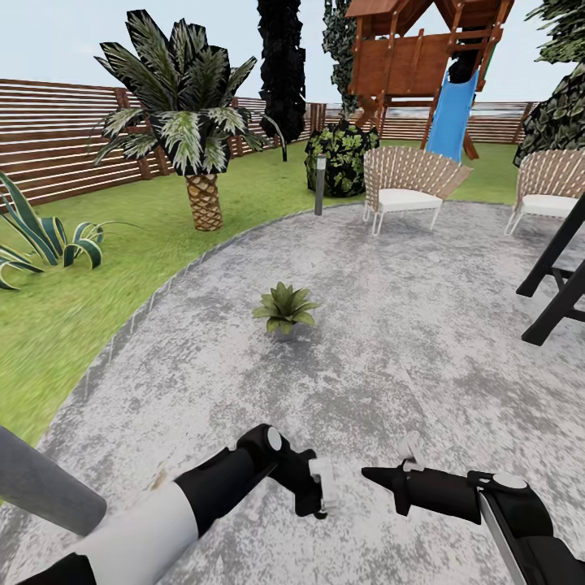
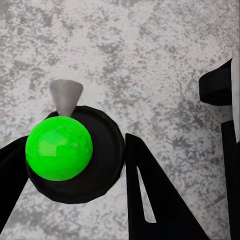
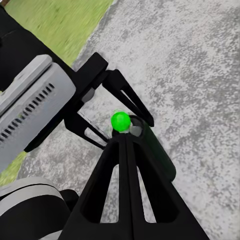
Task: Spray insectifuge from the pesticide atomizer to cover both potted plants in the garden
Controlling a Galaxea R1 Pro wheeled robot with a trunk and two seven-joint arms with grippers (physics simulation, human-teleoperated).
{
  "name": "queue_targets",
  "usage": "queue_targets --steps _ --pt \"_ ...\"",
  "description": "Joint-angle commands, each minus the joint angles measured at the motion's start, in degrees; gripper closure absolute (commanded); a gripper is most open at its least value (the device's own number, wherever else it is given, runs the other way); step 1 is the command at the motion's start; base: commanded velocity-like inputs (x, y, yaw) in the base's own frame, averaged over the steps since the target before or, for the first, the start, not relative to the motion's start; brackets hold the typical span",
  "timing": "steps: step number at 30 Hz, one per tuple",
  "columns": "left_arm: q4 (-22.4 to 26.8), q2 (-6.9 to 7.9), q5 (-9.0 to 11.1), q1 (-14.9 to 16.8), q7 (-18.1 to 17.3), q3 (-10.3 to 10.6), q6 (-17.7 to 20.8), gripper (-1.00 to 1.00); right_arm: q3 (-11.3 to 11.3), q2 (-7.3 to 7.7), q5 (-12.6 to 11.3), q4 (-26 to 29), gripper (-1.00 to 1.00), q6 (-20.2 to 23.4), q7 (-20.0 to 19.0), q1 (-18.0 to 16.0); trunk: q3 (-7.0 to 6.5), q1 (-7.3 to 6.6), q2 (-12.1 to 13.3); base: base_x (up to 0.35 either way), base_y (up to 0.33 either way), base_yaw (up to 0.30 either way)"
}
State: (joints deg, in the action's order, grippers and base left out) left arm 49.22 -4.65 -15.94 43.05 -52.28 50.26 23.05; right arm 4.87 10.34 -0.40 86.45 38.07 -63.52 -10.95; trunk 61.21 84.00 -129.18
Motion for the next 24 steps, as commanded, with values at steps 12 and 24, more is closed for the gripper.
queue_targets --steps 12,24 --pt "0.1 -0.29 -0.2 -0.2 -0.2 0.1 0.4 1.0 0.0 -0.01 0.0 0.0 1.0 0.4 -0.2 0.0 0.05 -0.01 0.0 0.0 0.0 0.0" --pt "-4.3 0.34 -0.2 1.3 0.8 -4.5 1.1 1.0 0.0 0.2 0.0 0.0 1.0 0.4 -0.2 0.0 0.05 -0.01 0.0 0.0 0.0 0.0"
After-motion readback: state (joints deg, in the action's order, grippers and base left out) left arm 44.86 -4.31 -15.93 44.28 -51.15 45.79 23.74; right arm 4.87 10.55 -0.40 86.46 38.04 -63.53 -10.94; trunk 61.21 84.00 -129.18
